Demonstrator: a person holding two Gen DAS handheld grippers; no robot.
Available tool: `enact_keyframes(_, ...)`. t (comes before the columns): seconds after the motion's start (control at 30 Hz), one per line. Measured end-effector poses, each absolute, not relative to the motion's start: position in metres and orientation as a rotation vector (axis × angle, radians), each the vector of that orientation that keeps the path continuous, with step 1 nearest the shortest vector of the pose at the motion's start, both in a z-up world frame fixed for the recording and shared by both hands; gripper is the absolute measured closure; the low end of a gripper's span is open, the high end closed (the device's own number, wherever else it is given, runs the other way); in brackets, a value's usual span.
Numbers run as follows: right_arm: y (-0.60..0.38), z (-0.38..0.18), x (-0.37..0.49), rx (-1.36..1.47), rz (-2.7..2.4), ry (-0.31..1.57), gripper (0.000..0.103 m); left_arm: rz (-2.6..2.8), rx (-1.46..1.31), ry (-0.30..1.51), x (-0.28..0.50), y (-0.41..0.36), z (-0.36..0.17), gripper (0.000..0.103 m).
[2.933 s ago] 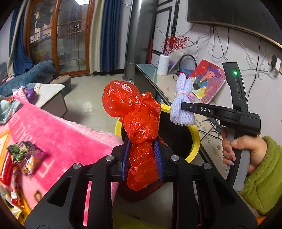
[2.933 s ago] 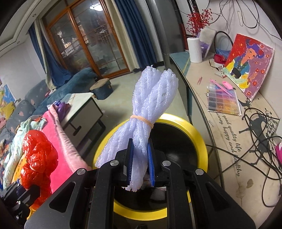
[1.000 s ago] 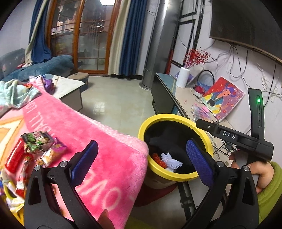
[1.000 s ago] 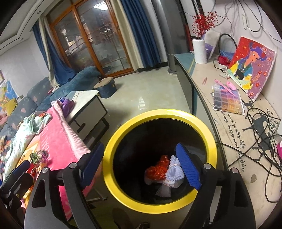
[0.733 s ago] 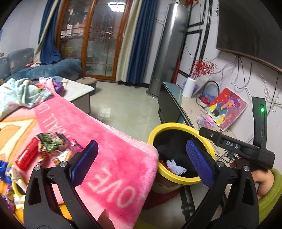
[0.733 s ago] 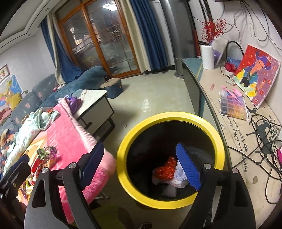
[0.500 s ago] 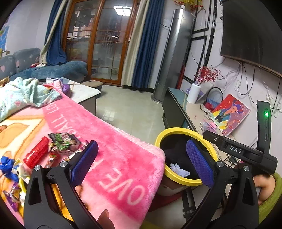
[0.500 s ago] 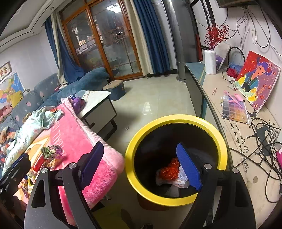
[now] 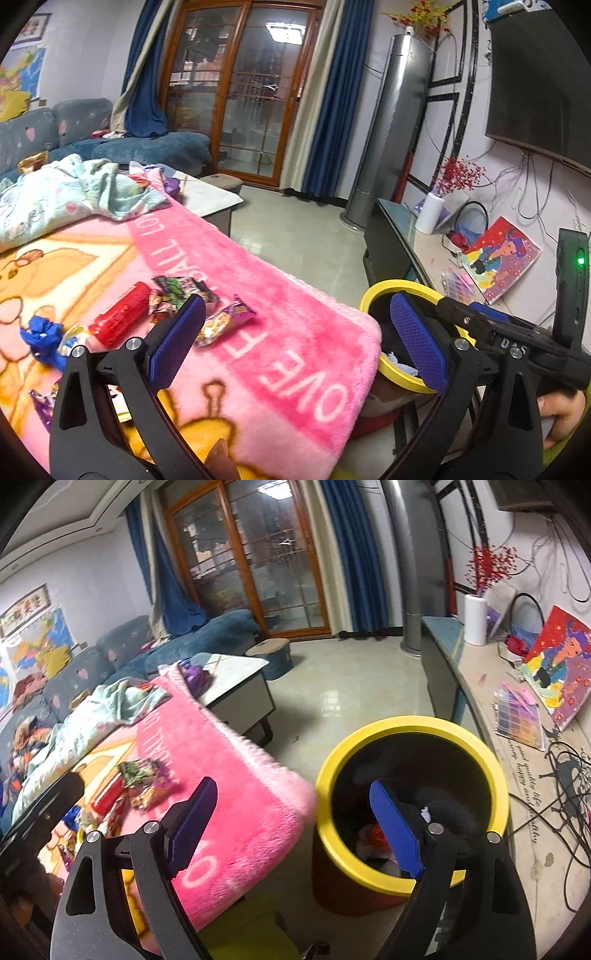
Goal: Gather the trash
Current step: 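Move both open tools back over the candy wrappers on the blanket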
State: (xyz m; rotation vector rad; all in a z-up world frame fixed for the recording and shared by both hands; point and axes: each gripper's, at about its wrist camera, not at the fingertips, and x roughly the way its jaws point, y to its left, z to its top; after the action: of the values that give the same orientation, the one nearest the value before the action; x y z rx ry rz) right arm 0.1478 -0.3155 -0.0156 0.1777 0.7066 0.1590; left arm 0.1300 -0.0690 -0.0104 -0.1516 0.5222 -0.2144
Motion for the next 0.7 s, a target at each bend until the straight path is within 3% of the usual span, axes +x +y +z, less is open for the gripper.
enact_keyframes(0.7, -0.210, -0.017, 0.132, 0.022, 0.390, 0.730, 0.021, -0.034, -0.272, 0.498, 0.119, 0.016, -0.011, 0.011)
